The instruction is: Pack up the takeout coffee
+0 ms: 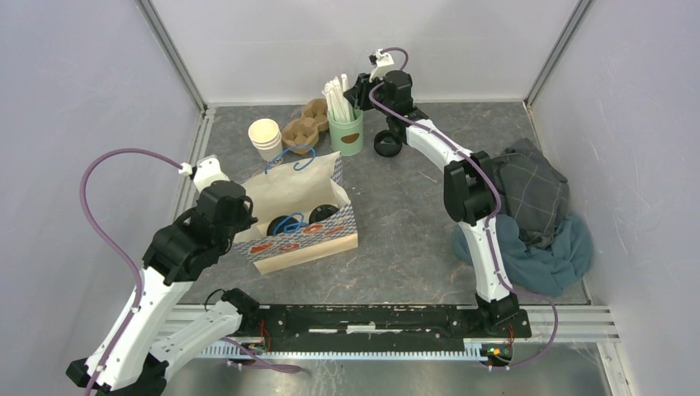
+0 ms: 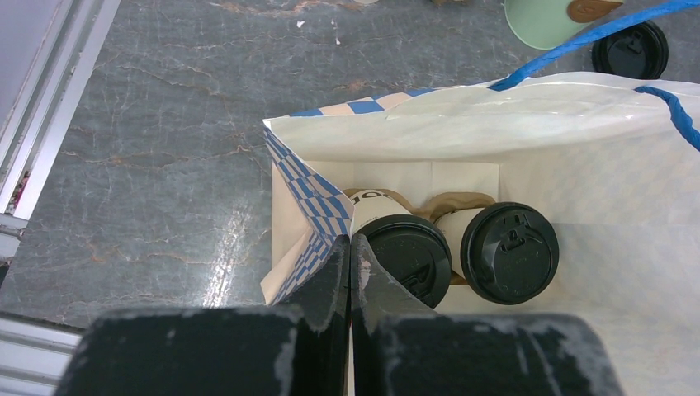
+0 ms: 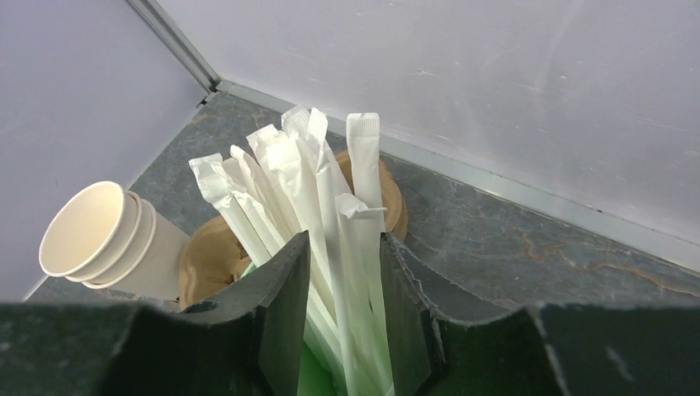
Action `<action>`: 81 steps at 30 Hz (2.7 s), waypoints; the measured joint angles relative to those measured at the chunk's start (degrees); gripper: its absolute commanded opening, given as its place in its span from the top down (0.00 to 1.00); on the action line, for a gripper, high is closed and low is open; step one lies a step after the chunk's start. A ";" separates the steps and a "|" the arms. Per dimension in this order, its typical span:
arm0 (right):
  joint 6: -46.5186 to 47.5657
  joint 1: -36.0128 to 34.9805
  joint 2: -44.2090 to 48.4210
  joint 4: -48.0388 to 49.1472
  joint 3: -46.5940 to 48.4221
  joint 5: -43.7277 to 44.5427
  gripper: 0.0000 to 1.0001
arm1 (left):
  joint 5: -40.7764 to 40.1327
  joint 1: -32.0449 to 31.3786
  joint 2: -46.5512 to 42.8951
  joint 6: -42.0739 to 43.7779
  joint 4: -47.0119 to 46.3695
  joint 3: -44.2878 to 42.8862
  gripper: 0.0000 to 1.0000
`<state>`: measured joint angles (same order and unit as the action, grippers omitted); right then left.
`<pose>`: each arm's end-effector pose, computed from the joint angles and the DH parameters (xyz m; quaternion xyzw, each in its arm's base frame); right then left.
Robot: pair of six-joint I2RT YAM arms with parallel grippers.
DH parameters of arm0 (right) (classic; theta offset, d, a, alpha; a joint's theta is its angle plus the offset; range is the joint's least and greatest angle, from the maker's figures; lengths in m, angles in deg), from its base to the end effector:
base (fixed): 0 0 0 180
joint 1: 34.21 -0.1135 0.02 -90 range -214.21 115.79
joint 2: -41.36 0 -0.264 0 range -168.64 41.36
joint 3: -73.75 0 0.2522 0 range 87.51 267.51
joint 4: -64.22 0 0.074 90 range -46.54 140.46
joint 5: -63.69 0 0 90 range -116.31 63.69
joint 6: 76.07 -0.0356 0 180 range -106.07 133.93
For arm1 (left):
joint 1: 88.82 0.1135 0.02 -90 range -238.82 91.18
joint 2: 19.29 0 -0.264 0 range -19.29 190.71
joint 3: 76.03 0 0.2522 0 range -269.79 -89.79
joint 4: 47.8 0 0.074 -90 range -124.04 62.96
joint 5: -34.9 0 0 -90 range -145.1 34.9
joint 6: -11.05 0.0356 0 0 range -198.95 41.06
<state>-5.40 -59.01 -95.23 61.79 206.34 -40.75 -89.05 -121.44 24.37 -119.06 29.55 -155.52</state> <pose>0.5148 0.2476 0.2652 -0.1189 0.7349 0.3352 0.5774 0.1042 -0.0431 0.3748 -0.1766 0.8624 -0.0185 0.4740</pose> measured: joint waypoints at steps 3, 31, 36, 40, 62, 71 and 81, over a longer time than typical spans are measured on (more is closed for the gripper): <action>-0.79 0.07 -0.59 1.31 0.39 -0.42 0.59 | 0.00 0.00 0.00 0.00 -0.07 0.02 0.98; -1.36 0.07 2.56 2.95 1.75 -1.66 0.99 | 0.50 0.00 -5.53 -3.21 -2.01 4.79 0.98; -0.35 0.07 5.57 2.27 1.68 -2.14 0.97 | 1.05 0.00 -6.43 -4.52 -2.05 5.14 0.98; 0.48 0.26 10.67 0.66 1.16 -3.10 1.00 | 1.03 0.00 -8.02 -5.81 -2.47 6.32 0.98; 27.26 -28.00 48.26 7.54 -30.56 -28.20 1.00 | 1.31 0.00 -11.41 -8.46 -3.98 8.46 0.98; 40.61 -31.74 40.28 -6.71 -27.12 -26.49 1.00 | 1.18 0.00 -9.35 -8.46 -4.17 6.95 0.98; 42.34 -32.06 39.65 -16.33 -25.46 -21.51 1.00 | 1.07 0.00 -9.25 -8.44 -4.98 6.95 0.98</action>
<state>36.94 -91.08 -55.58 45.46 180.87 -62.25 -87.98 -121.44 15.12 -127.50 24.57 -148.57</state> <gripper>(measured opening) 0.010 0.025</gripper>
